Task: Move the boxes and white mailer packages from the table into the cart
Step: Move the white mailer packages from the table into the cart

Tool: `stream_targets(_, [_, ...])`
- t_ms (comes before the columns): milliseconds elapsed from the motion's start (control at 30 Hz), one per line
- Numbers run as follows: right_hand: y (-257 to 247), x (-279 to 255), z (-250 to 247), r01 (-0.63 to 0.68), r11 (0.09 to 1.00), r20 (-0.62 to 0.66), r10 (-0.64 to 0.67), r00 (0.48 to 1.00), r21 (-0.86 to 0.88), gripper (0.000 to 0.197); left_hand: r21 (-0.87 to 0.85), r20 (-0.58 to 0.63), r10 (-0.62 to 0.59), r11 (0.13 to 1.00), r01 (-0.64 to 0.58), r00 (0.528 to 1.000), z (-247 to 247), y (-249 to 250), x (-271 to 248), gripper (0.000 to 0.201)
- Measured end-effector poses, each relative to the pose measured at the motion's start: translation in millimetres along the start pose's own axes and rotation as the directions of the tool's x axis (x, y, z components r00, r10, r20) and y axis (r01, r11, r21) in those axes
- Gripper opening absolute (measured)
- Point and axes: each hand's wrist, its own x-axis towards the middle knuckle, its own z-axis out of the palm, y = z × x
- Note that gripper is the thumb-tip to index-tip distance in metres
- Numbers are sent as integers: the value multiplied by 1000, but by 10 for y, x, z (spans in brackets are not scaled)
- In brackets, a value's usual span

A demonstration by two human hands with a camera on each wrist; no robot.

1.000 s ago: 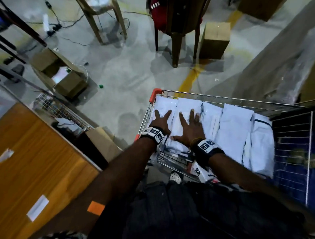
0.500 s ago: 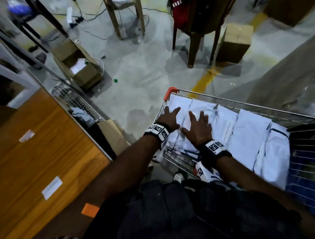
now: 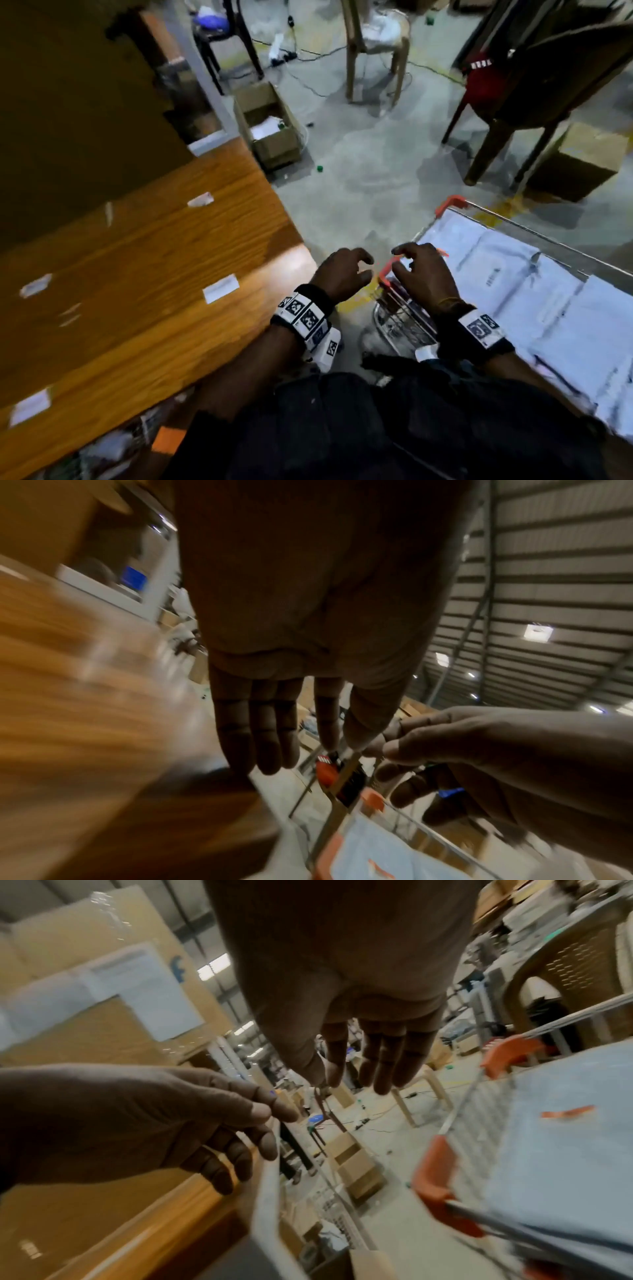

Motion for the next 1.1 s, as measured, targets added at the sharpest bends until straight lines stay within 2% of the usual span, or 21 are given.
stream_targets(100, [-492,-197,237,142,990,116,-141,983,-3,23,-74,-94,-92,994,85,991,-281,-397,-553,30])
stream_targets(200, [-921,-449,469,273,962,247,-266,932,7,25,-160,-186,-161,978,132,969,-457,-792,-1186,30])
stream_targets(300, [-1379,-804,811,369,929,331,-353,875,15,26,-279,-289,-258,944,177,922,-540,-1223,-1982,27])
stream_targets(533, [-2289,-1574,1648,587,808,517,-524,676,50,25,-468,-470,-478,848,249,742,-520,-1994,-3549,20])
stream_targets(600, [-2536,-1777,1946,633,771,559,-555,616,69,25,-521,-489,-517,819,240,702,-491,-2168,-3964,20])
stream_targets(667, [-2716,-1936,2164,660,747,576,-577,579,85,25,-569,-498,-549,791,224,671,-467,-2291,-4269,21])
stream_targets(733, [-2905,-2108,2392,687,718,596,-601,532,112,25,-613,-521,-600,758,223,608,-443,-2426,-4585,22])
stream_targets(933, [-3451,-2508,2869,777,605,662,-656,362,175,28,-701,-560,-696,687,190,449,-406,-2752,-5206,19])
stream_targets(1100, [-3849,-2608,3240,797,562,687,-670,282,221,29,-741,-571,-745,649,175,345,-409,-2967,-5440,19])
